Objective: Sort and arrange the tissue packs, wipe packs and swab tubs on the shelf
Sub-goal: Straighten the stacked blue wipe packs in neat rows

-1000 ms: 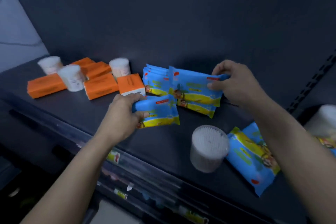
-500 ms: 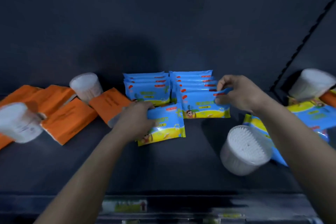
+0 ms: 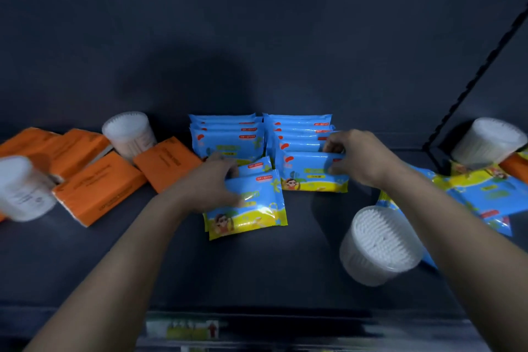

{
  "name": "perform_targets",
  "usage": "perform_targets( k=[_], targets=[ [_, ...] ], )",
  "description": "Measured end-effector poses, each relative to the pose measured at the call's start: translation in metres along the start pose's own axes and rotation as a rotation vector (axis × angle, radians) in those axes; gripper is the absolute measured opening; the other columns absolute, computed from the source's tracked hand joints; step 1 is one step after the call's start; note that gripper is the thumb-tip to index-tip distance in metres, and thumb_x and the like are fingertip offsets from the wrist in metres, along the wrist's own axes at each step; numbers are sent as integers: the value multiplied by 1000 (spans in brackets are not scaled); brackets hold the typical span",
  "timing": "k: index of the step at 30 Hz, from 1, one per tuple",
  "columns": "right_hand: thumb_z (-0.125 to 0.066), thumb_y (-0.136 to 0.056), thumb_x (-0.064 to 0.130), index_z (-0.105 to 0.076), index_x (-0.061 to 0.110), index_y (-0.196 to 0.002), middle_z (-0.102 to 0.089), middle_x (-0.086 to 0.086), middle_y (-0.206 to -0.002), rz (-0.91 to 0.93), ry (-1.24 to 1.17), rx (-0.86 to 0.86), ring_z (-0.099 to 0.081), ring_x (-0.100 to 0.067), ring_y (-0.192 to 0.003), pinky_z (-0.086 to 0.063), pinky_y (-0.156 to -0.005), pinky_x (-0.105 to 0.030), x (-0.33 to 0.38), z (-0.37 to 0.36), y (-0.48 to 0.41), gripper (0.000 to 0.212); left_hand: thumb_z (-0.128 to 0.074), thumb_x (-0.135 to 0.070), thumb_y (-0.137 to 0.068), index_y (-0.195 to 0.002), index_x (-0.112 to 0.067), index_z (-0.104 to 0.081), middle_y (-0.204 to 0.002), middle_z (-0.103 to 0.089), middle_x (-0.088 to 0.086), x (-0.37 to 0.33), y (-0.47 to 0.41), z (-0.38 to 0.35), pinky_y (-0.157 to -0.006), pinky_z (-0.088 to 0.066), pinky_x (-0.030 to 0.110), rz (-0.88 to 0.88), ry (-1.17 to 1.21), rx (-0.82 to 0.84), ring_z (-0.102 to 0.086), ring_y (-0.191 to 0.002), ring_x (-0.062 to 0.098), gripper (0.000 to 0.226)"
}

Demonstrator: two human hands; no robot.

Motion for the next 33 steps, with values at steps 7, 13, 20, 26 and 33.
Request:
perform_targets(
  k=[7, 13, 20, 26, 33],
  targets=[
    [-73, -69, 12, -56, 17, -84, -50, -4, -97, 78, 104, -33, -51, -23, -89, -46, -74, -33, 17, 0, -12, 23, -80, -12, -65, -104, -20, -49, -107, -46, -1, 10, 13, 40, -90, -43, 41, -70, -9, -303, -51, -101, 22, 51],
    [-67, -74, 19, -44, 21, -83, -56, -2, -104, 52, 337, -41, -53, -27, -100, -32, -76, -33, 23, 1, -12, 24, -73, -18, -74, -124, -16, -53, -116, -49, 3, 4, 5, 49, -91, -42, 40, -133, -241, -439, -54, -102, 29, 54],
    [-58, -79, 12, -50, 19, -99, -54, -6, -115, -35, 441, -41, -48, -28, -107, -35, -82, -34, 29, -3, -12, 23, -70, -22, -77, -132, -19, -49, -121, -52, 1, 2, -8, 54, -87, -33, 34, -275, -265, -423, -49, -114, 23, 58],
    [-59, -82, 18, -44, 13, -123, -47, -10, -122, -154, 492, -64, -44, -31, -114, -37, -90, -37, 30, -11, -2, 44, -72, -19, -70, -118, -12, -60, -102, -62, 7, -2, -3, 53, -74, -42, 41, -464, -340, -524, -59, -89, 32, 50],
    [-59, -84, 16, -44, 11, -124, -47, -12, -122, -207, 553, -166, -44, -31, -113, -40, -88, -37, 37, -12, 3, 44, -85, -12, -55, -114, -10, -61, -99, -61, 9, 2, 0, 55, -74, -44, 43, -508, -364, -585, -36, -96, 22, 64]
  ],
)
Point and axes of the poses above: each hand's wrist, its own y-axis away from the middle knuckle, its own z-axis out of the back of the hand, x = y × z, the point moved 10 cm from there along -y, towards the middle knuckle
